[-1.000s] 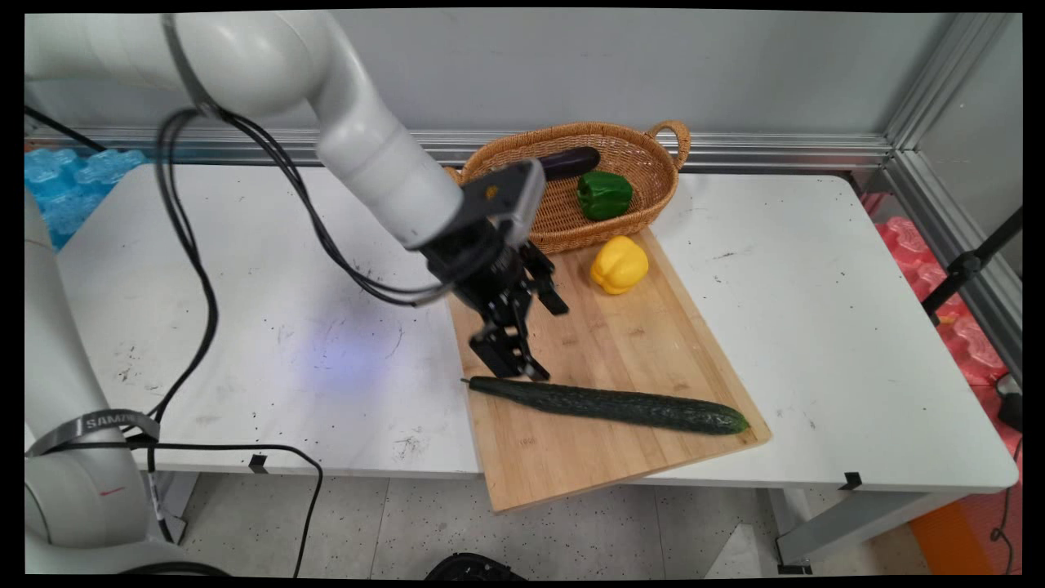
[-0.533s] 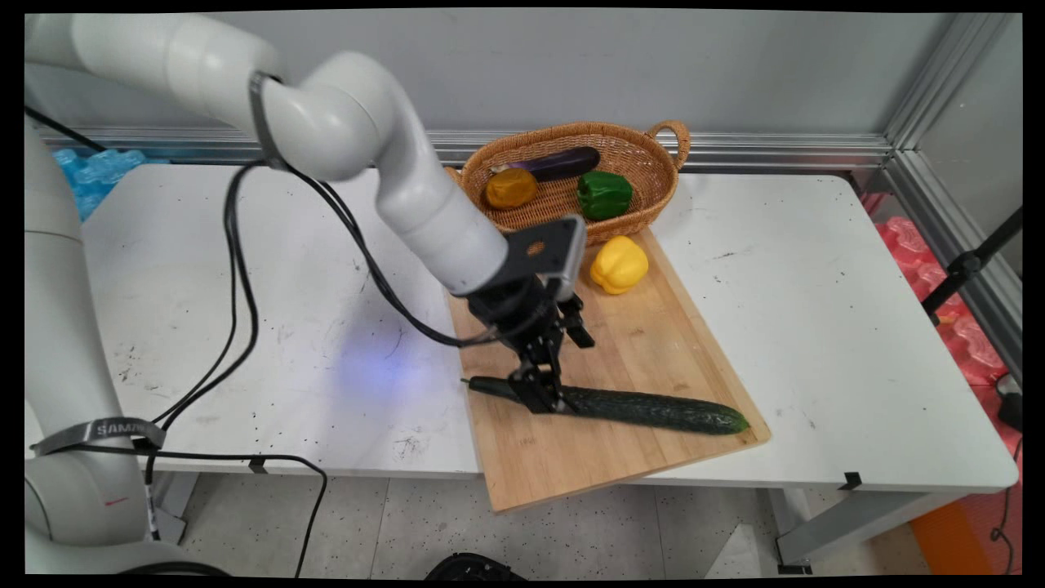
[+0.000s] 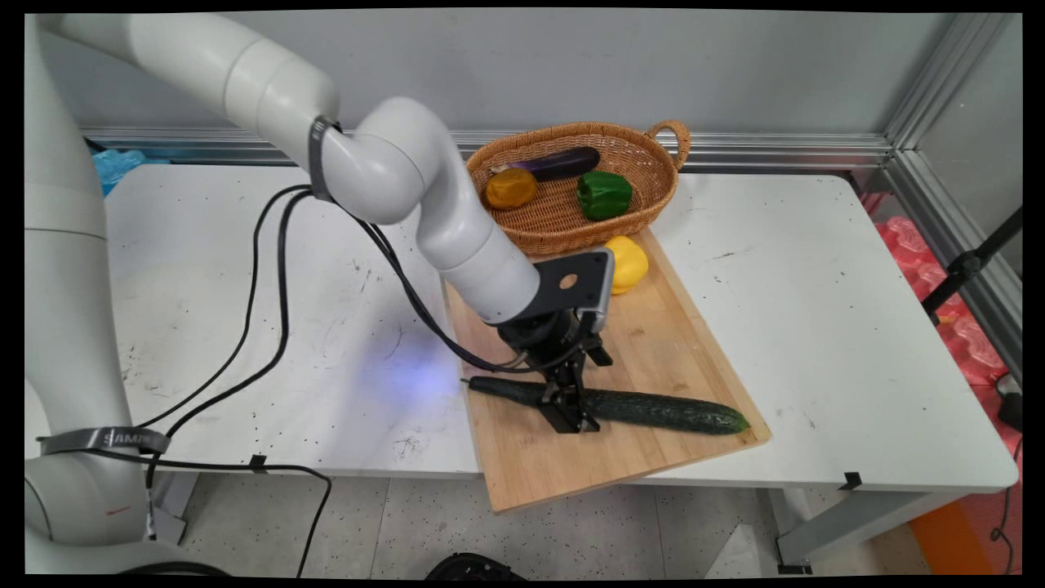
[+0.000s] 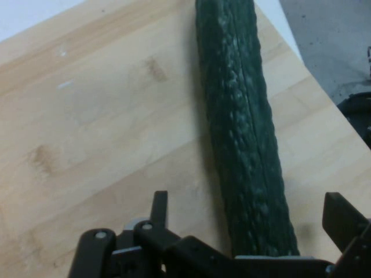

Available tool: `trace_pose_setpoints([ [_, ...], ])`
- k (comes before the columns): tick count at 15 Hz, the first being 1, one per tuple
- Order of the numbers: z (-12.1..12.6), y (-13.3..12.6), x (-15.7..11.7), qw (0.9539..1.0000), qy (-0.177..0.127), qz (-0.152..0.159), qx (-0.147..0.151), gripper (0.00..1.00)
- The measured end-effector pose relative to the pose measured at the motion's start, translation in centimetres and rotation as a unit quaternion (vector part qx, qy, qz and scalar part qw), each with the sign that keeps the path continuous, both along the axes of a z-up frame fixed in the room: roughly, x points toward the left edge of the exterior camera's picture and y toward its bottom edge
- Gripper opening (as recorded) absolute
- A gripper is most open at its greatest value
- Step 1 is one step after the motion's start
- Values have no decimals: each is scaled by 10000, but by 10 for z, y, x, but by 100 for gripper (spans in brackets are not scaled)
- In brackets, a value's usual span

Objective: Pick up the cucumber from the cutting board, then place the picked object in the vegetable basket

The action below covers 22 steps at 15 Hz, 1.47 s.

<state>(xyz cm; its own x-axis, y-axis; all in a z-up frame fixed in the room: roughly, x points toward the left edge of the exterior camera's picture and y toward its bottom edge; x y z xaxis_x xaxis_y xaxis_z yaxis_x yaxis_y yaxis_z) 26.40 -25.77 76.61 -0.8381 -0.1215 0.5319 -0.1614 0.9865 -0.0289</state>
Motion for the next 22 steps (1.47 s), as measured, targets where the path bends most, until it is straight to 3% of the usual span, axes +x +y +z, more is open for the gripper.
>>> trace_pose_setpoints([
  [4,-8,0,-7,10000,-48,13,-18,100],
  [5,-10,1,-9,10000,-56,12,-23,0],
  [14,-2,6,-10,9999,-13,-16,-104,0],
  [22,56,9,18,9995,159,197,-210,0],
])
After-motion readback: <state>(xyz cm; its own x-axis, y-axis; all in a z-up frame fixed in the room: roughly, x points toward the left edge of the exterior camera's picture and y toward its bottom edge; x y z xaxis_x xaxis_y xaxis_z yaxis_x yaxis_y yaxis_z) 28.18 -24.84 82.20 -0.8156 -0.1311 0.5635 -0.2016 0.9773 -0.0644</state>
